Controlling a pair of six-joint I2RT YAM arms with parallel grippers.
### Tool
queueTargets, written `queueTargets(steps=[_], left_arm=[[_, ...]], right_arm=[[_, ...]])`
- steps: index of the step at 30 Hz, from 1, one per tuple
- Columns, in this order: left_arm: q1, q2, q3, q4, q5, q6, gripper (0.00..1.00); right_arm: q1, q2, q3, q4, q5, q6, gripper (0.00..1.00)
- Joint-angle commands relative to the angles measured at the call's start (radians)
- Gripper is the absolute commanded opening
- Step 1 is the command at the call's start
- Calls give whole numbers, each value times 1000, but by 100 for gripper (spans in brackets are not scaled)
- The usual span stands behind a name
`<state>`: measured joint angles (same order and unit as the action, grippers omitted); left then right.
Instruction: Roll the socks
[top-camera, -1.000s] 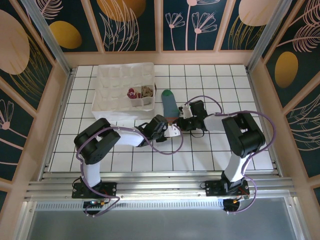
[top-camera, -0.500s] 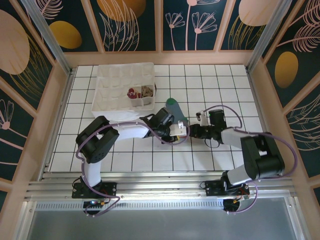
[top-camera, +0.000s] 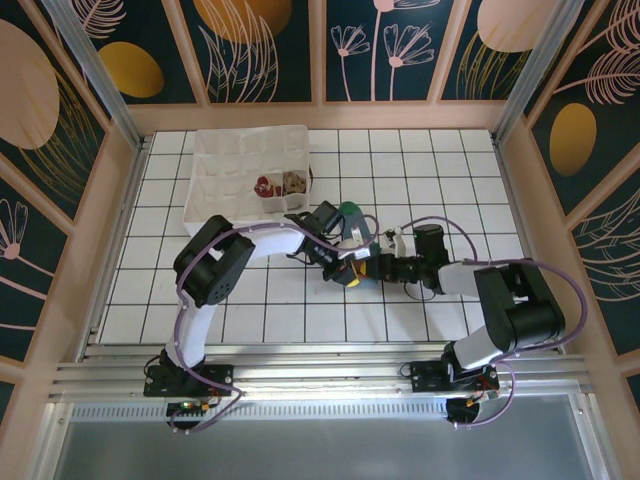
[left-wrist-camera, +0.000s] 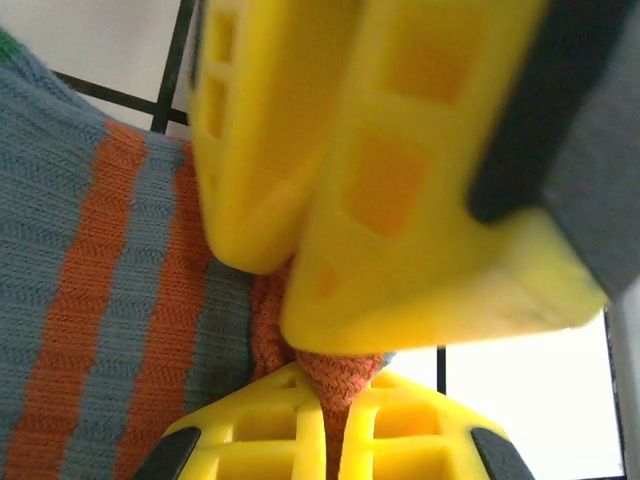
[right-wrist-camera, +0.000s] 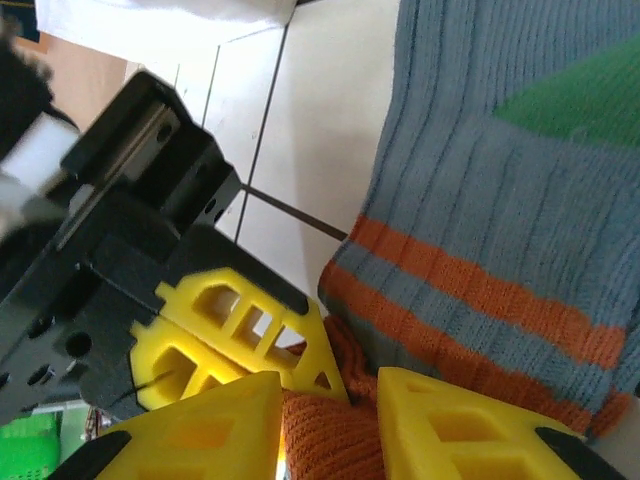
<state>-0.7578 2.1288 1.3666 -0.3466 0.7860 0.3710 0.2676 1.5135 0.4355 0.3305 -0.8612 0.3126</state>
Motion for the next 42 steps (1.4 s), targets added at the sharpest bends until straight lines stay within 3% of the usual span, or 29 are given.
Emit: queueTargets(steps=[1, 11, 18, 25, 29, 34, 42], left_arm=[[12, 69, 40, -126, -4, -21, 0], [37, 174, 160, -221, -44, -79, 0], [56, 192, 159, -229, -25, -105, 0], [70, 206, 162, -232, -15, -144, 0], [76, 213, 162, -234, -4, -154, 0], [83, 230, 175, -262, -26, -162, 0], [85, 155, 117, -148, -110, -183, 1]], right_arm=[[4, 17, -4, 17, -51, -24, 35], [5, -3, -3, -63, -40, -51, 41], [42, 5, 51, -181, 89, -56, 40], [48, 0, 59, -193, 100, -59, 39], [38, 4, 50, -173, 63, -58, 26], [18, 7, 40, -161, 42, -52, 27], [26, 87, 129, -330, 228, -50, 3]])
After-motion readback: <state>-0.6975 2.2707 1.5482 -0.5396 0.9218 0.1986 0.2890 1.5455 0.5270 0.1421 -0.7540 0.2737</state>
